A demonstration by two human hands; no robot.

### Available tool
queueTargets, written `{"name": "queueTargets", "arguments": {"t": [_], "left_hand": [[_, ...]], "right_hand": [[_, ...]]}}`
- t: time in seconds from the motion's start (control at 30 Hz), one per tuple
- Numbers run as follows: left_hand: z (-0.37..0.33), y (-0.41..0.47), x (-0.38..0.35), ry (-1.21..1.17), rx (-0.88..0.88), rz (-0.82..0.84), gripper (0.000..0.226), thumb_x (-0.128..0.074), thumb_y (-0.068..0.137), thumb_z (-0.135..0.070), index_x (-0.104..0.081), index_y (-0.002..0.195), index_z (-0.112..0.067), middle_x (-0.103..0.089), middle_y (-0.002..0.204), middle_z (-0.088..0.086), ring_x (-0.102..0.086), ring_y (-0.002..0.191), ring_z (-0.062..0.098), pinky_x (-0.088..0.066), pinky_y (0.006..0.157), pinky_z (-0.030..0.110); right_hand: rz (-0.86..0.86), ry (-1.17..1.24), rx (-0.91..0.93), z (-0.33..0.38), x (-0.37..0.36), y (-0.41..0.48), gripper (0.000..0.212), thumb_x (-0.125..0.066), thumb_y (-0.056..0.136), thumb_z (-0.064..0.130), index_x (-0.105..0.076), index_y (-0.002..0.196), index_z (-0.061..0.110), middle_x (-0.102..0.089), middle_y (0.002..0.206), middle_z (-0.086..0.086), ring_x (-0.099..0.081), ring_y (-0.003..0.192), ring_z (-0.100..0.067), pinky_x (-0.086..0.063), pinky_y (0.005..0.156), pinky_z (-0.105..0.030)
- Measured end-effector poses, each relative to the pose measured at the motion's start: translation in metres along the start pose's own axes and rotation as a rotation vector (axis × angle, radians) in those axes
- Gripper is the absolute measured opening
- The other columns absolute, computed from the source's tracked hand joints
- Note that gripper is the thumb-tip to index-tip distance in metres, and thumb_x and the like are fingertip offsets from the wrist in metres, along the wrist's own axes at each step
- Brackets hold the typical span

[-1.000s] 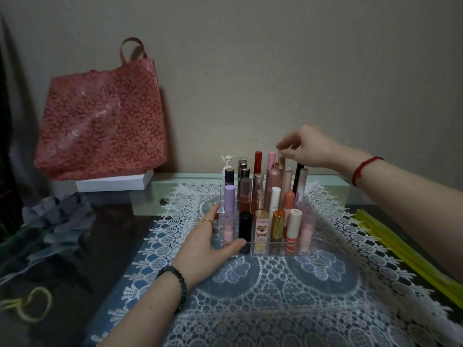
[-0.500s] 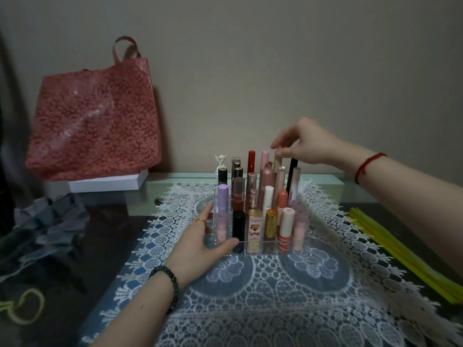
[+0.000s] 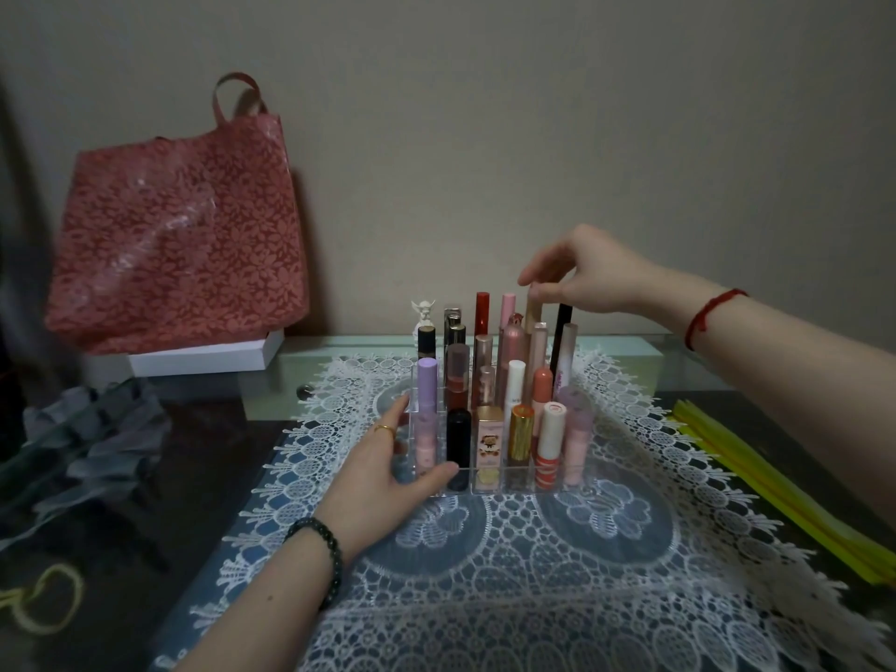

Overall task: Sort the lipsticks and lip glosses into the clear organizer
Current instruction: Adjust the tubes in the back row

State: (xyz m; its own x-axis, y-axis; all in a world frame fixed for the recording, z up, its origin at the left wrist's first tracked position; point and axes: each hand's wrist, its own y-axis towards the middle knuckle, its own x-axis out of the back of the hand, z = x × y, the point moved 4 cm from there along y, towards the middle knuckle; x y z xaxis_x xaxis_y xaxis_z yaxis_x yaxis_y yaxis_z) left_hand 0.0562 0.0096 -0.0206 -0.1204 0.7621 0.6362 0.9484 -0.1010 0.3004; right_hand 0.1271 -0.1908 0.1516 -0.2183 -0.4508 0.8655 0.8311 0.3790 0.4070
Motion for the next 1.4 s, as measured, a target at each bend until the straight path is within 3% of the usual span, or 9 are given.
{"name": "queueTargets", "arguments": {"t": [0.27, 0.4, 0.57, 0.8, 1.1, 1.3, 1.4], "left_hand": [[-0.002, 0.0, 0.001, 0.015, 0.004, 0.0, 0.107, -0.051, 0.051, -0.074, -0.01, 0.141, -0.034, -0.037, 0.141, -0.008, -0.034, 0.11, -0.002, -0.03, 0.091, 0.018], [-0.003, -0.001, 0.001, -0.002, 0.005, 0.001, 0.105, -0.053, 0.053, -0.071, -0.01, 0.141, -0.033, -0.038, 0.14, -0.008, -0.034, 0.109, -0.002, -0.031, 0.09, 0.018], [-0.004, -0.003, 0.001, -0.016, 0.006, 0.002, 0.104, -0.053, 0.053, -0.071, -0.01, 0.141, -0.034, -0.039, 0.139, -0.008, -0.034, 0.108, -0.002, -0.031, 0.089, 0.018], [-0.003, -0.002, 0.001, -0.004, 0.009, 0.006, 0.106, -0.052, 0.052, -0.073, -0.009, 0.141, -0.034, -0.037, 0.141, -0.008, -0.034, 0.109, -0.002, -0.03, 0.09, 0.018], [-0.004, -0.001, 0.002, -0.002, -0.007, -0.004, 0.102, -0.055, 0.056, -0.069, -0.011, 0.141, -0.034, -0.04, 0.138, -0.008, -0.036, 0.108, -0.002, -0.032, 0.089, 0.018], [-0.004, -0.001, 0.001, -0.003, 0.002, 0.0, 0.104, -0.053, 0.053, -0.071, -0.011, 0.141, -0.035, -0.041, 0.137, -0.009, -0.037, 0.107, -0.002, -0.032, 0.088, 0.019], [-0.004, -0.002, 0.001, -0.002, -0.001, -0.002, 0.105, -0.053, 0.053, -0.071, -0.012, 0.142, -0.033, -0.04, 0.138, -0.009, -0.037, 0.11, -0.001, -0.032, 0.089, 0.018]], "right_hand": [[-0.004, 0.012, 0.007, 0.004, -0.001, 0.003, 0.015, -0.061, 0.084, 0.018, -0.069, 0.096, 0.013, -0.063, 0.086, 0.003, -0.058, 0.082, -0.01, -0.041, 0.075, -0.021], [-0.015, 0.015, 0.034, 0.01, -0.003, 0.006, 0.016, -0.061, 0.084, 0.02, -0.069, 0.097, 0.015, -0.062, 0.086, 0.005, -0.057, 0.081, -0.009, -0.038, 0.063, -0.012], [0.044, 0.009, 0.032, 0.014, -0.01, 0.011, 0.016, -0.064, 0.081, 0.018, -0.07, 0.096, 0.016, -0.065, 0.089, 0.003, -0.059, 0.085, -0.01, -0.045, 0.076, -0.022], [0.042, 0.016, 0.019, 0.014, -0.015, 0.016, 0.014, -0.067, 0.079, 0.011, -0.071, 0.093, 0.011, -0.066, 0.08, 0.002, -0.056, 0.067, 0.002, -0.037, 0.05, 0.005], [0.029, 0.039, 0.017, 0.014, -0.016, 0.016, 0.012, -0.068, 0.078, 0.014, -0.071, 0.09, 0.012, -0.065, 0.077, 0.004, -0.055, 0.065, 0.007, -0.038, 0.051, 0.005], [0.03, 0.028, 0.028, 0.014, -0.013, 0.013, 0.014, -0.068, 0.079, 0.017, -0.07, 0.092, 0.014, -0.065, 0.083, 0.003, -0.059, 0.076, -0.006, -0.044, 0.067, -0.014], [-0.011, 0.016, 0.056, 0.016, -0.005, 0.009, 0.014, -0.067, 0.079, 0.021, -0.07, 0.093, 0.018, -0.065, 0.087, 0.005, -0.057, 0.083, -0.008, -0.041, 0.066, -0.013]]}}
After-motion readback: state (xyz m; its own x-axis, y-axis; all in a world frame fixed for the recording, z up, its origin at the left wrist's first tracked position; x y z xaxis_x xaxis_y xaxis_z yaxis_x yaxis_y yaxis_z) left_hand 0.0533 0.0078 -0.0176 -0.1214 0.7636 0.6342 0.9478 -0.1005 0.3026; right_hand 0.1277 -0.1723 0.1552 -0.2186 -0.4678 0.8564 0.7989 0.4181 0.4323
